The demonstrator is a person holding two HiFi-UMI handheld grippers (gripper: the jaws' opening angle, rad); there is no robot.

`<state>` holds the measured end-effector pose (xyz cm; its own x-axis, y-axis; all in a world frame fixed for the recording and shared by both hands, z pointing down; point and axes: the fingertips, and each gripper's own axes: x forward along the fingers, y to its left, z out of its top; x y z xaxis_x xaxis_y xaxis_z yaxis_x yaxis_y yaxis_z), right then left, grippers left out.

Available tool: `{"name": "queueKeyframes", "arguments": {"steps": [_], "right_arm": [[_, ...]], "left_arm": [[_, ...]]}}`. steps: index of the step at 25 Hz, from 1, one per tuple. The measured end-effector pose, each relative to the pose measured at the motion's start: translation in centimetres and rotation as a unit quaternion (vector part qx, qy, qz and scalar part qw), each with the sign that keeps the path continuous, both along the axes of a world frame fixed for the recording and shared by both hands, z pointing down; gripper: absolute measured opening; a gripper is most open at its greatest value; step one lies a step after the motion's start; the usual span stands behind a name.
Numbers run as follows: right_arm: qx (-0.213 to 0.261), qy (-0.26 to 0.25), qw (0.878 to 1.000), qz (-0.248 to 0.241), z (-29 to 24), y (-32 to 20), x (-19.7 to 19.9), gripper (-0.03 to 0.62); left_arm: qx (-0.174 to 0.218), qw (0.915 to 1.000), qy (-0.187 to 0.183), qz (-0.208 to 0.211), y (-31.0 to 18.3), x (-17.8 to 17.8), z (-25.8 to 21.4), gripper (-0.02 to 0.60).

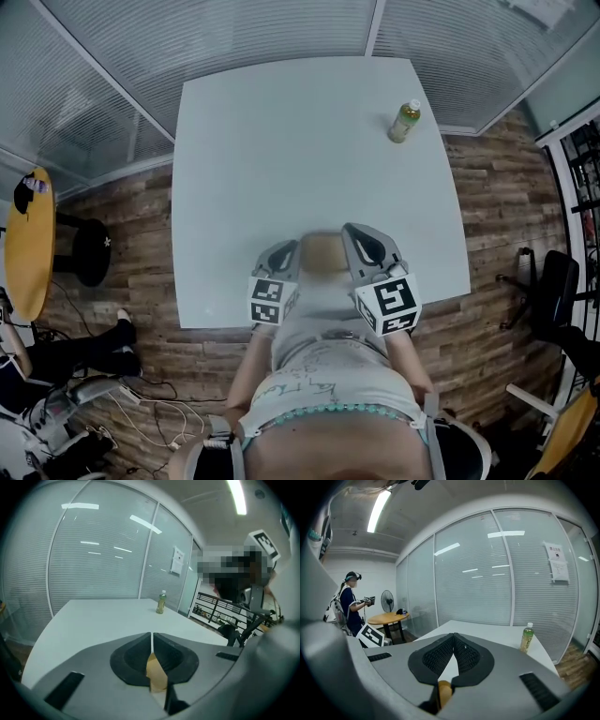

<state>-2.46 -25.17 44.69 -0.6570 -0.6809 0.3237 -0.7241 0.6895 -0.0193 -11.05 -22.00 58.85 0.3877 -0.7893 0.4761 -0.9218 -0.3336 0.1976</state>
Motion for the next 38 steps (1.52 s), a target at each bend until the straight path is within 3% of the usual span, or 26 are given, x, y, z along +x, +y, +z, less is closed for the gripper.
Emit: {"name": "queueKeyframes", "arguments": {"steps": [19,20,21,22,25,30,38], "right_arm": [[-0.025,0.019,0.999,0.044,1.9,-0.4,1.9,0.0],[-0.027,0.02,0.998,0.047,2.1,-0.4,2.0,0.0],[-0.029,0.021,0.998,0.05,2.2,-0.5,2.2,0.0],[-0.031,0.022,0.998,0.053,2.3,-0.5,2.3,0.0],[-0.034,0.024,0.997,0.063,2.4,-0.9,2.9,0.0],[-0.036,0.025,0.996,0.075,2.6,-1.2,3.4,0.0],[-0.037,0.028,0.995,0.083,2.7,-1.6,4.4,0.0]], "left_arm": [[-0.13,0.9914,0.008,0.013,0.7,0.0,9.7,0.005],[-0.14,0.9901,0.012,0.013,0.7,0.0,10.2,0.025],[-0.151,0.9883,0.018,0.011,0.7,0.0,10.7,0.1],[-0.163,0.9864,0.023,0.009,0.6,-0.1,11.3,0.114],[-0.19,0.9811,0.037,-0.004,0.1,-0.2,12.6,0.111],[-0.235,0.968,0.083,-0.031,-0.2,-0.3,14.4,0.16],[-0.273,0.9564,0.088,-0.054,-0.1,0.5,16.1,0.143]]}}
